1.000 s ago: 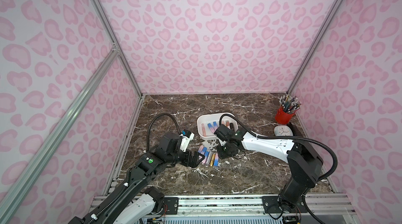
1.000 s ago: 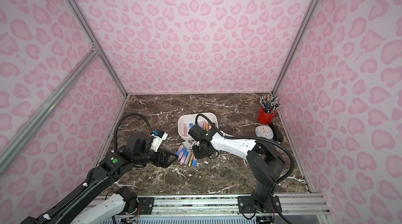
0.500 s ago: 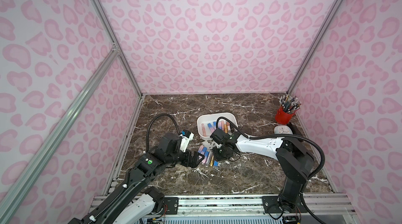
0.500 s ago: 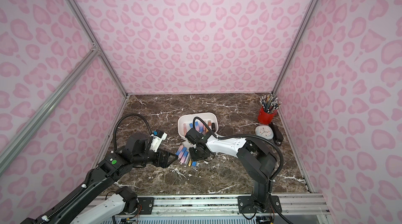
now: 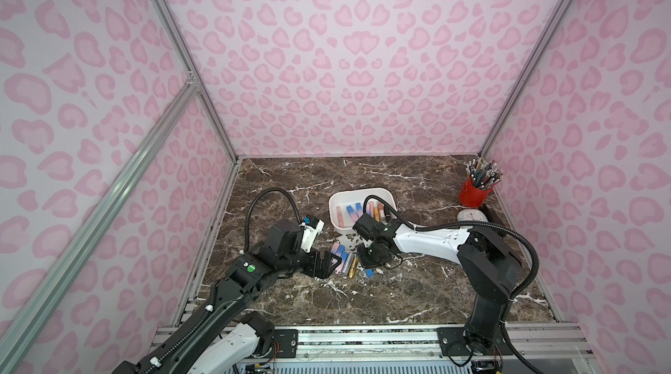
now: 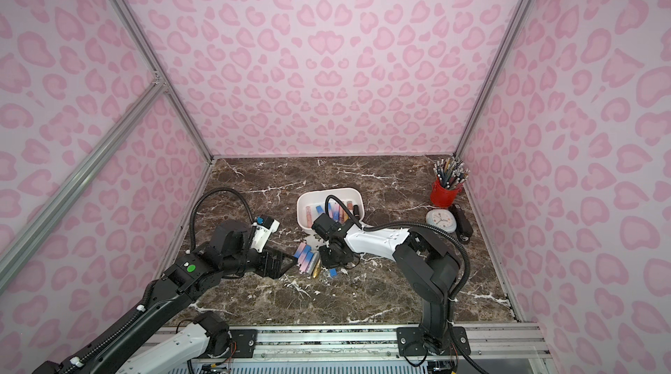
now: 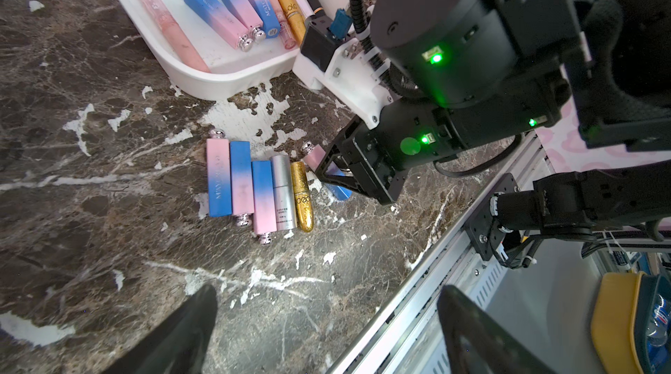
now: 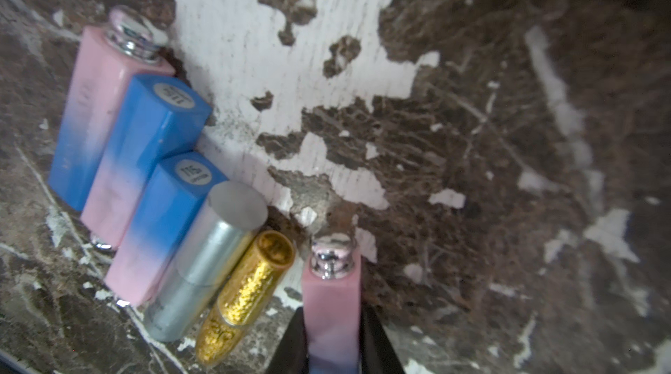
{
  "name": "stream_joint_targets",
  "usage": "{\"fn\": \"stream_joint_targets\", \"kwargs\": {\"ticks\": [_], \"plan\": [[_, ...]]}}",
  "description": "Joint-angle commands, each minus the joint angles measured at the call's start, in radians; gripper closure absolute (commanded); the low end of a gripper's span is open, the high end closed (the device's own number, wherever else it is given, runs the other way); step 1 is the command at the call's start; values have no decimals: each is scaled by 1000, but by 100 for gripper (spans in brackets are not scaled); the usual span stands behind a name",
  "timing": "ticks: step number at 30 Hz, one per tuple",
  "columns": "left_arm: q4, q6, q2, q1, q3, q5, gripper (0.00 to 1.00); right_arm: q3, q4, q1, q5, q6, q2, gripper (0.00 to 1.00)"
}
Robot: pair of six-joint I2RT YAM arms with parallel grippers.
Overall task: Put the lipstick into the storage box
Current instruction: Pick up the lipstick at the center of the board, then place the lipstick in the storage box.
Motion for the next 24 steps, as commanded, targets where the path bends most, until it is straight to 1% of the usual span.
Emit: {"fn": "stream_joint_targets", "kwargs": {"ticks": [1,5,12,19,24], "plan": [[-1,15,7,1,10,-7,3,4,-54,-2,33,-17,-5,78],[5,17,21,1,13,-10,3,-1,-83,-2,38,-23,-21,82],[12,36,69,1,36,-11,3,8,-159,-1,69,-28,-88,84],[14,79,136,2,55,-30,3,104,-269,-11,115,-41,-170,84],[19,101,198,4,80,-37,3,197,-304,-66,112,-67,-181,83]]}}
